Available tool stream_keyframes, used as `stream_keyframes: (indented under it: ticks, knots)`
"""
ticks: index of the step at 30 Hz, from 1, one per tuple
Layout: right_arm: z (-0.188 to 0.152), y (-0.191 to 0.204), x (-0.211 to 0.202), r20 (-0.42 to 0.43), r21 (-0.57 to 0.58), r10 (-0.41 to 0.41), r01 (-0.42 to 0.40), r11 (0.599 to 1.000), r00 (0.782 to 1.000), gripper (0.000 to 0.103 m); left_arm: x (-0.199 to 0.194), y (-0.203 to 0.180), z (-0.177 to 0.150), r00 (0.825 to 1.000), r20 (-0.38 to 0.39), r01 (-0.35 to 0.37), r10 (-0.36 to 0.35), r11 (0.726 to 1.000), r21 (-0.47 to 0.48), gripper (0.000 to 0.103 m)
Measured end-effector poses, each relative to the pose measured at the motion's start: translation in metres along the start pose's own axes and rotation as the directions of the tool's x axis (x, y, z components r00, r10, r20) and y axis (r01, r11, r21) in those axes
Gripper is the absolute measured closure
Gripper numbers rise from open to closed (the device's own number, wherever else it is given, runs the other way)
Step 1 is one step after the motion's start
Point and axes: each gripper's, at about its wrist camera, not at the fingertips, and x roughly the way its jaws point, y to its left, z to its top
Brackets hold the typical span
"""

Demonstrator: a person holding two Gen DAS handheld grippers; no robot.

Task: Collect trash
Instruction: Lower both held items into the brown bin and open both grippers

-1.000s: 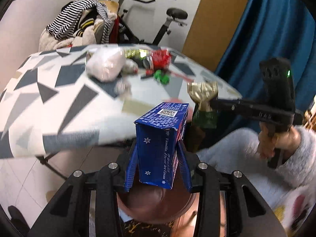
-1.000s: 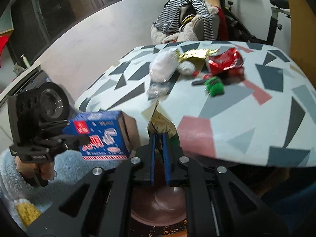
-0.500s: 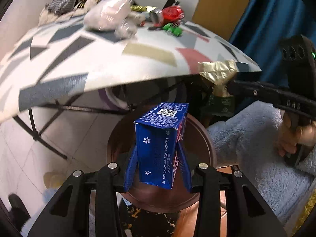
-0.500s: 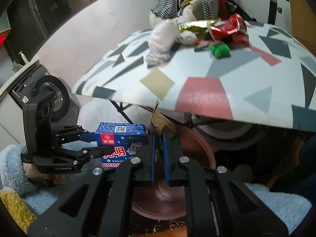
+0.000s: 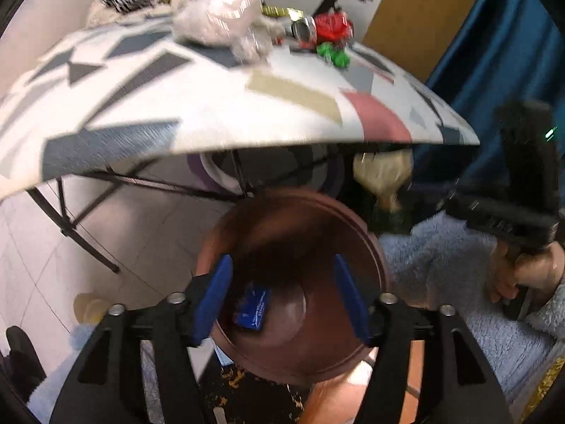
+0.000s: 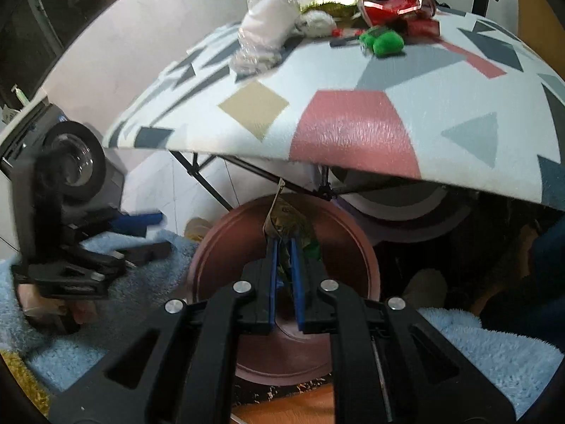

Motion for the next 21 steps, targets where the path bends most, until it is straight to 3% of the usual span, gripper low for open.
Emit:
stream_keyframes:
  ticks: [4, 8, 16, 19, 21]
  knots:
    - [-0.002, 0.008, 0.021, -0.063, -0.051, -0.049, 0.046, 0.998, 0.997, 0.091, -0.017, -0.001, 0.001, 0.997, 0.069, -0.043, 0.043, 0.999, 0.003, 0.025]
    - [-0.005, 0.008, 0.038, -0.124, -0.051, -0.091, 0.085, 0.995, 0.988, 0.091, -0.019, -0.001, 0.003, 0.995, 0.077, -0.062, 0.061, 0.998, 0.006, 0.017]
    - [-0.01, 0.01, 0.044, -0.165, -0.069, -0.106, 0.095, 0.993, 0.981, 0.089, -0.019, 0.009, 0.004, 0.993, 0.093, -0.072, 0.076, 0.997, -0.042, 0.01]
    - [-0.01, 0.01, 0.045, -0.165, -0.07, -0.115, 0.105, 0.992, 0.98, 0.076, -0.02, 0.008, 0.005, 0.992, 0.098, -0.075, 0.079, 0.996, -0.04, 0.009]
    - [-0.009, 0.009, 0.044, -0.157, -0.065, -0.116, 0.107, 0.992, 0.981, 0.062, -0.02, 0.008, 0.005, 0.992, 0.098, -0.078, 0.081, 0.996, -0.04, 0.009]
